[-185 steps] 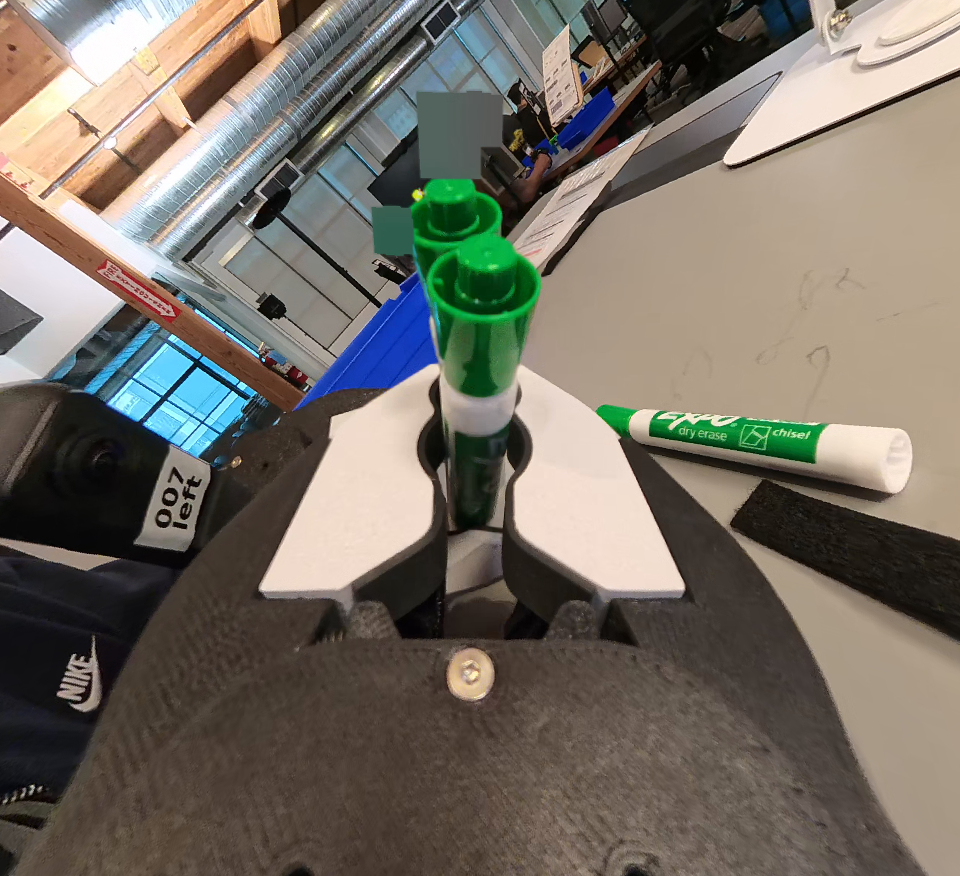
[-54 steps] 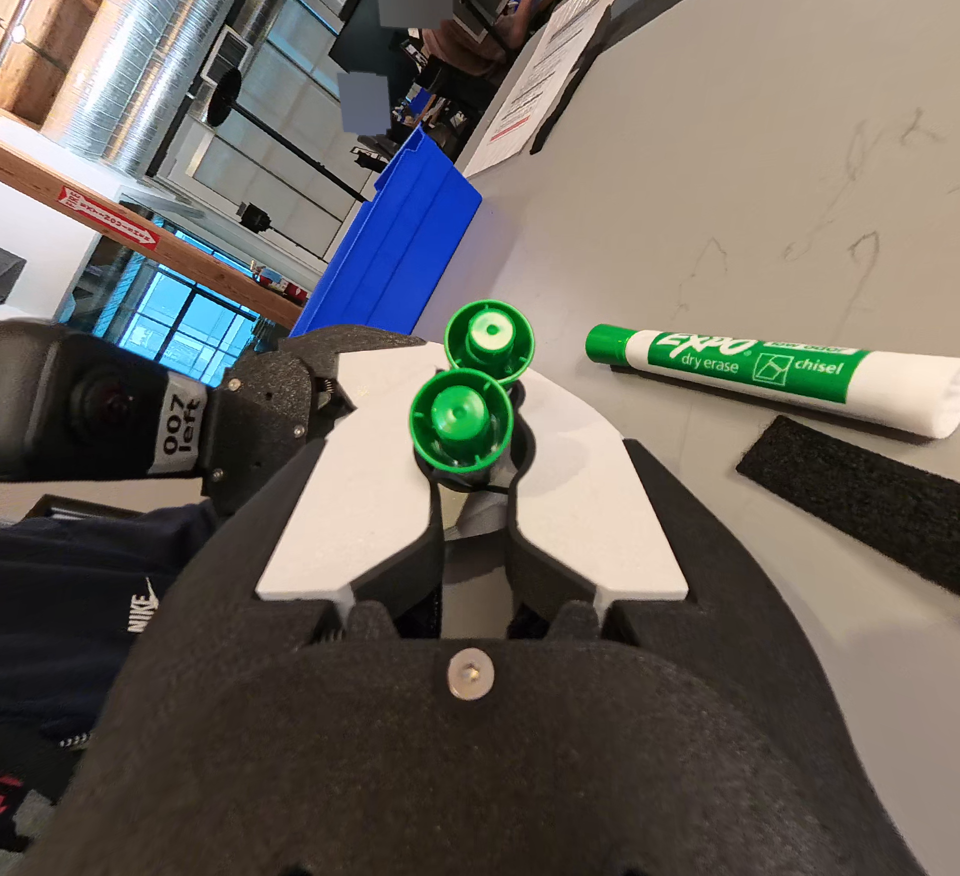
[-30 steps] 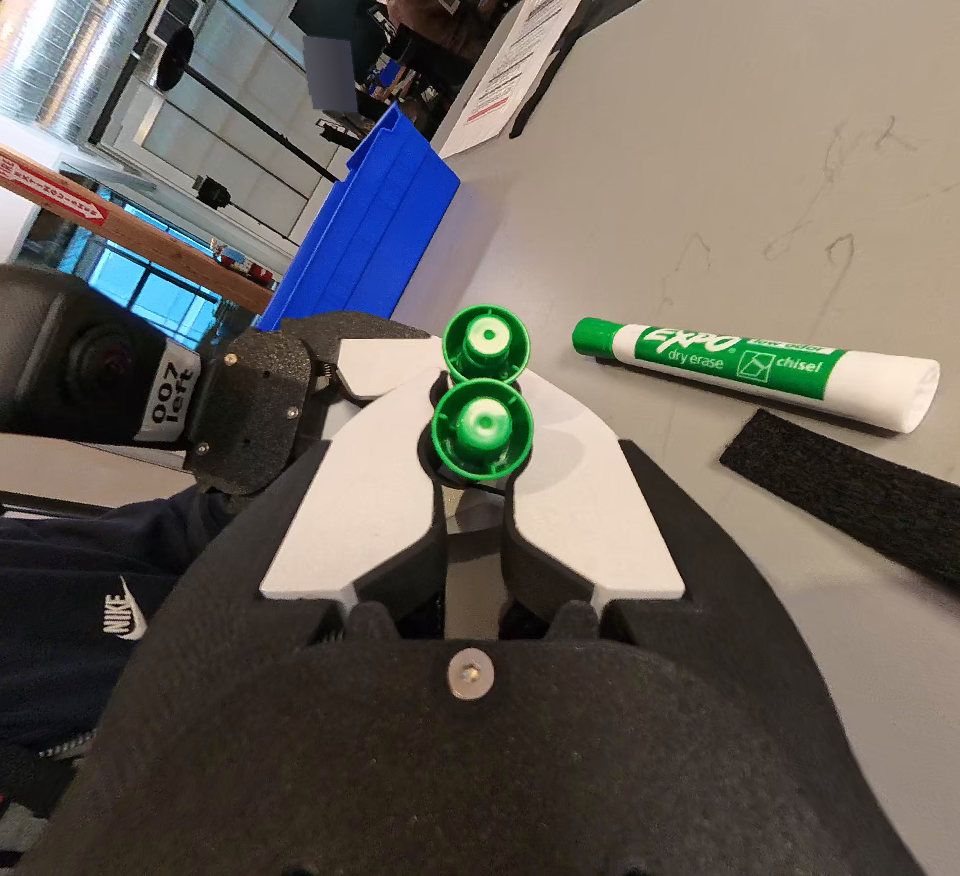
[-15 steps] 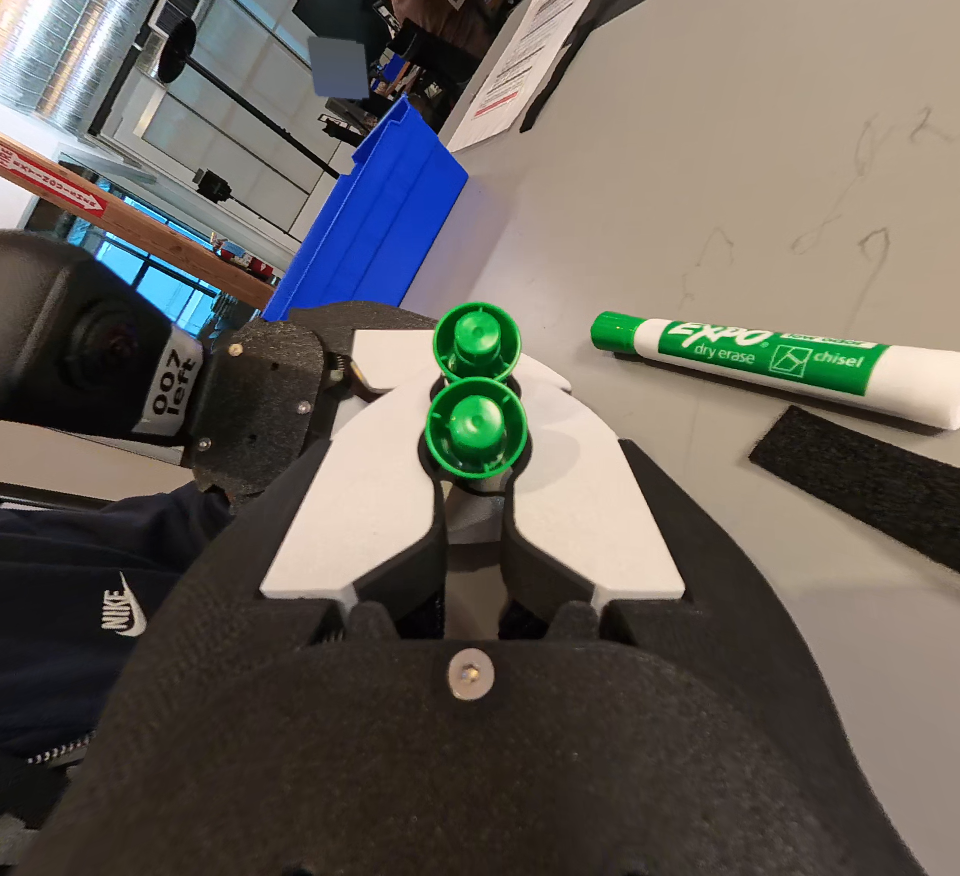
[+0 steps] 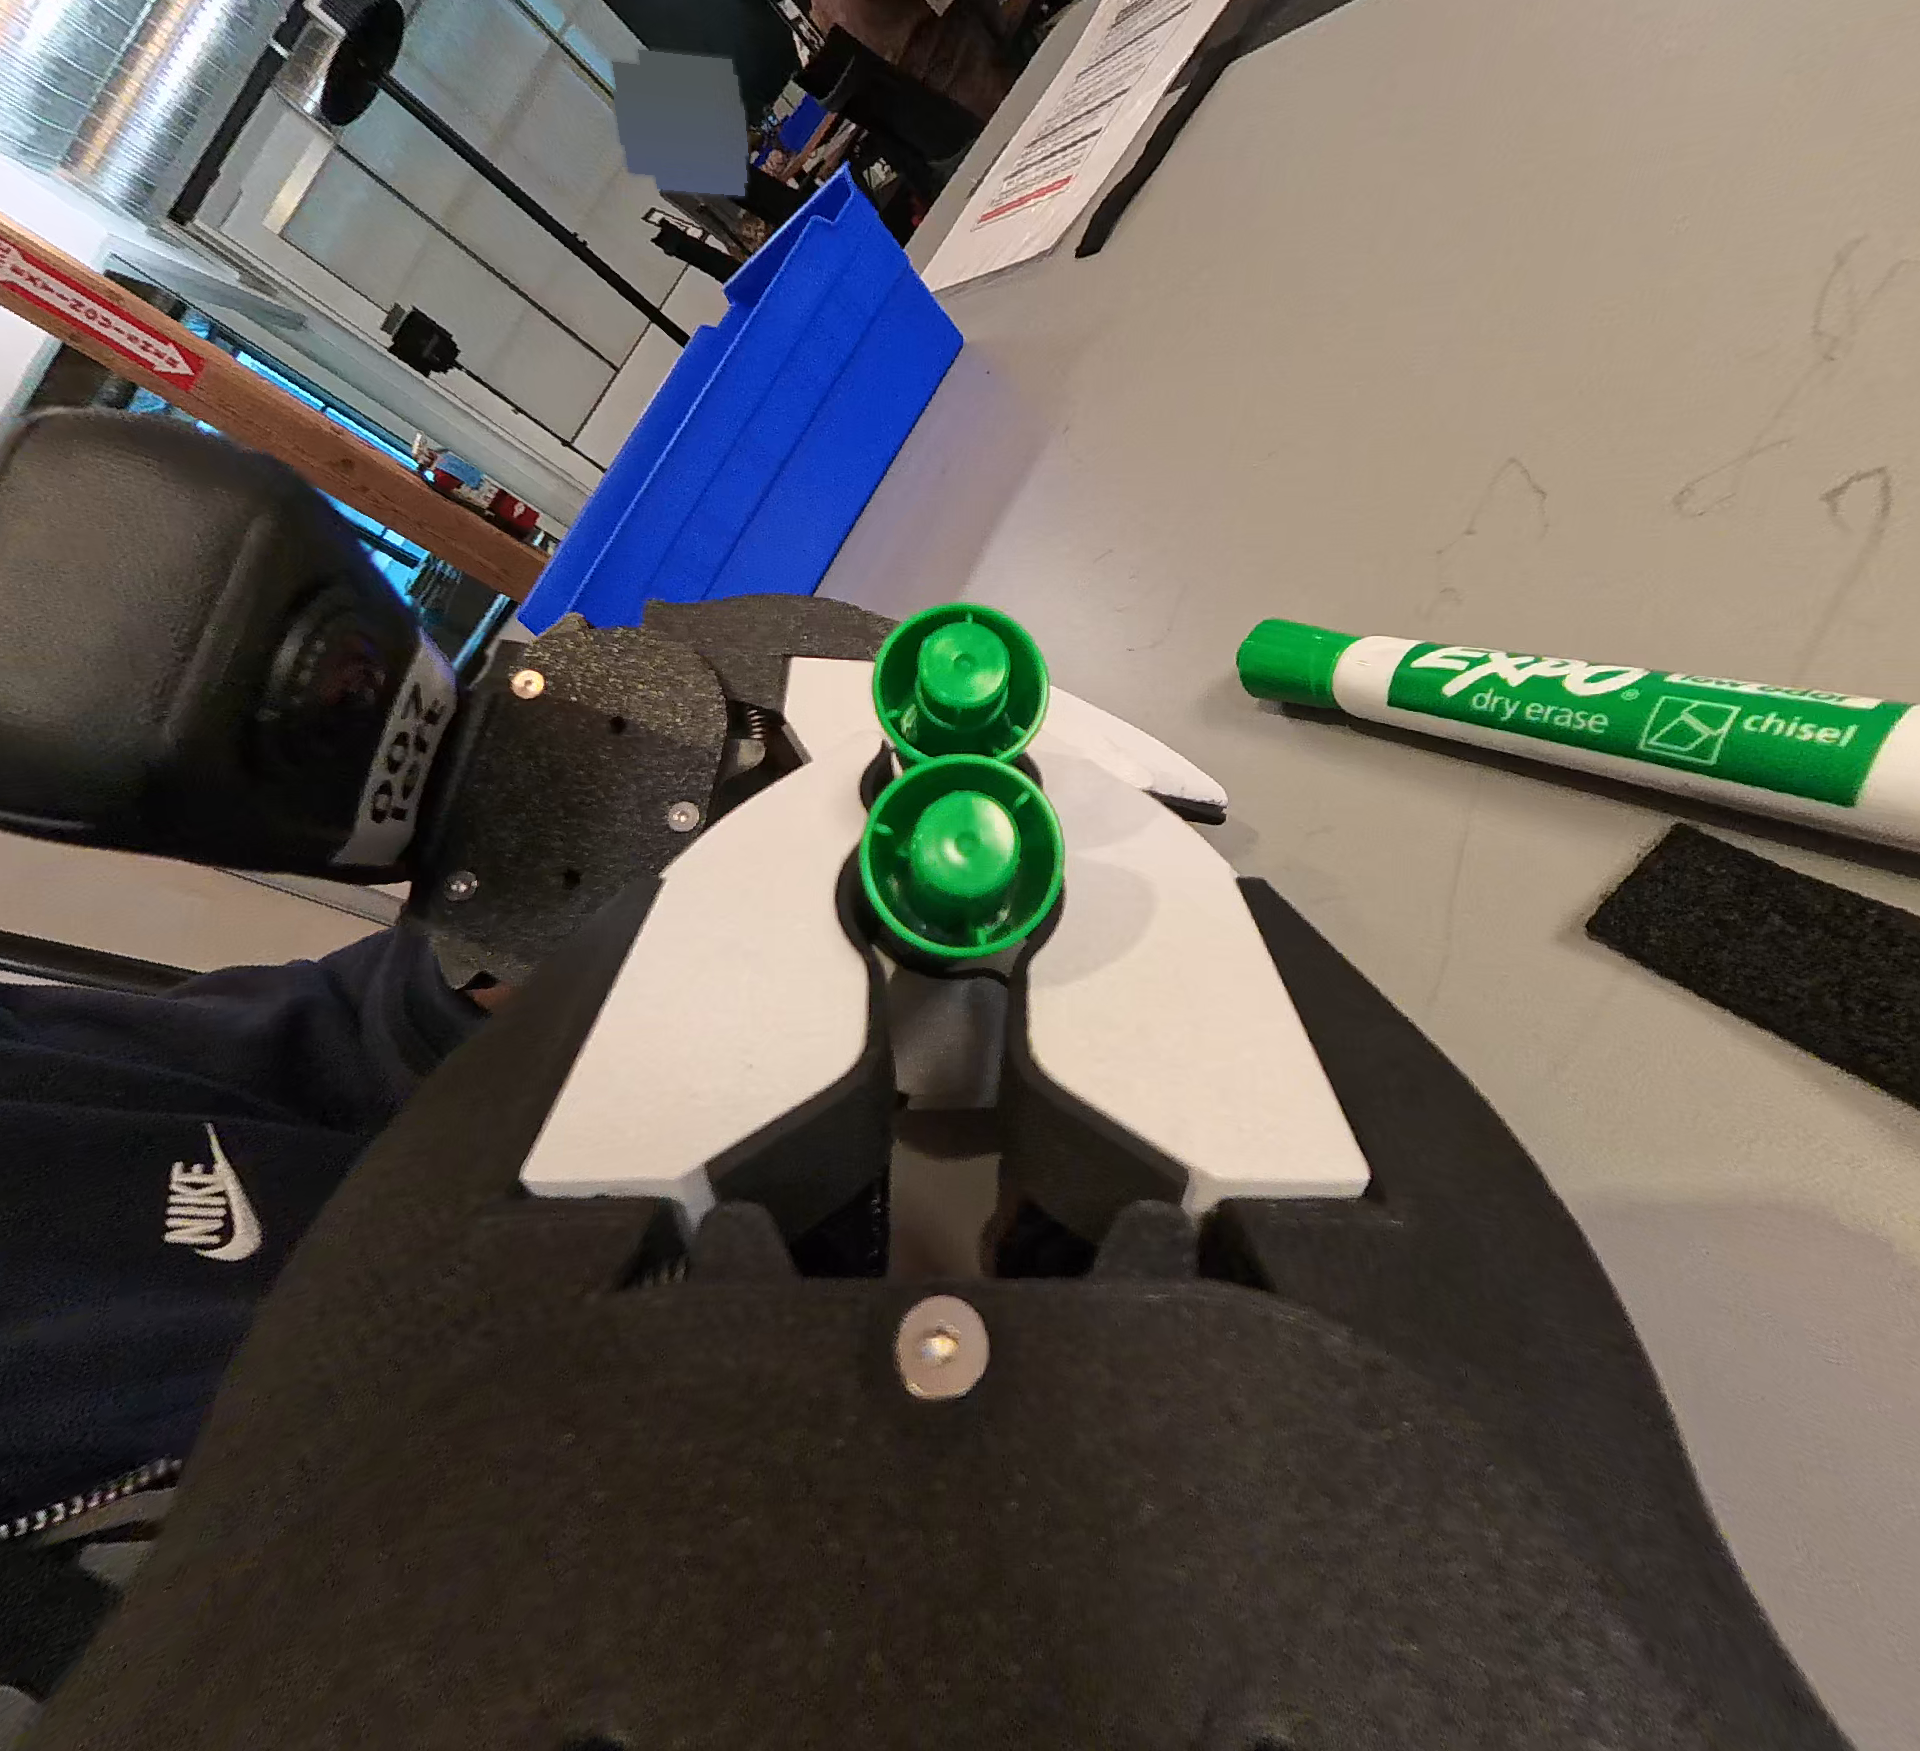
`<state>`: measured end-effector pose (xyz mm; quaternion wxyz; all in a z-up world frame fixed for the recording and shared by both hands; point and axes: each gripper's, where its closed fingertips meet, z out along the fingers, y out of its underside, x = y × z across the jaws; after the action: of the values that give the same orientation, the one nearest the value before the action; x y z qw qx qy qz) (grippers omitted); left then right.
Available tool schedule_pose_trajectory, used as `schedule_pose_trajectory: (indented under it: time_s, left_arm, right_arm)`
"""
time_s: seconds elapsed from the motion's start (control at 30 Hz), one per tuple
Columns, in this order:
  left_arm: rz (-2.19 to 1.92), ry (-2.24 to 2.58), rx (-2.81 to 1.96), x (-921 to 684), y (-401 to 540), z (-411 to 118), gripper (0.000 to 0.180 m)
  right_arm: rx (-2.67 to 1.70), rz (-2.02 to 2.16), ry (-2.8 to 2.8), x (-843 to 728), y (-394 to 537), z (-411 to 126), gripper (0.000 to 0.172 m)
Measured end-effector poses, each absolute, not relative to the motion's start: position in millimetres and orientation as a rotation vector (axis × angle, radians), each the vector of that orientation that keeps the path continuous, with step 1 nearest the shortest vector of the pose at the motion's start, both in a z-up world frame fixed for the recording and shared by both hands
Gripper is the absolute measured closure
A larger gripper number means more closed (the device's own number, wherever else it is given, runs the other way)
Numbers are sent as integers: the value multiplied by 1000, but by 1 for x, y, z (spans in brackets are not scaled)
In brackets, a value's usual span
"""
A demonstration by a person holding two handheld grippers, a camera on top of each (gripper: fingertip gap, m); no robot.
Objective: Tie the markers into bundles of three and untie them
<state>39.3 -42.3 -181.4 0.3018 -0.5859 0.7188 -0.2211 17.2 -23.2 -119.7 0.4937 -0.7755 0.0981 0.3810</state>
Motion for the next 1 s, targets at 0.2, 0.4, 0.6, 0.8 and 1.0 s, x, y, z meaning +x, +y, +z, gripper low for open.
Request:
schedule_pose_trajectory:
  time_s: [0.2,0.4,0.6,0.8,1.0]
  left_arm:
    - [-579,1918,-1560,37,-39,-183,136]
    - [-597,1932,-1570,35,-35,-183,137]
    - [-574,1921,-1584,30,-25,-182,137]
    - [-535,1934,-1611,21,-12,-184,137]
    - [-558,1985,-1657,11,-4,-186,137]
  right_arm:
    - [-1898,912,215,17,-22,-123,152]
    - [-1888,921,242,29,-18,-121,139]
    - [-1850,898,238,47,-17,-109,133]
    - [-1828,831,140,59,-18,-101,132]
    - [-1816,620,-136,62,-26,-94,137]
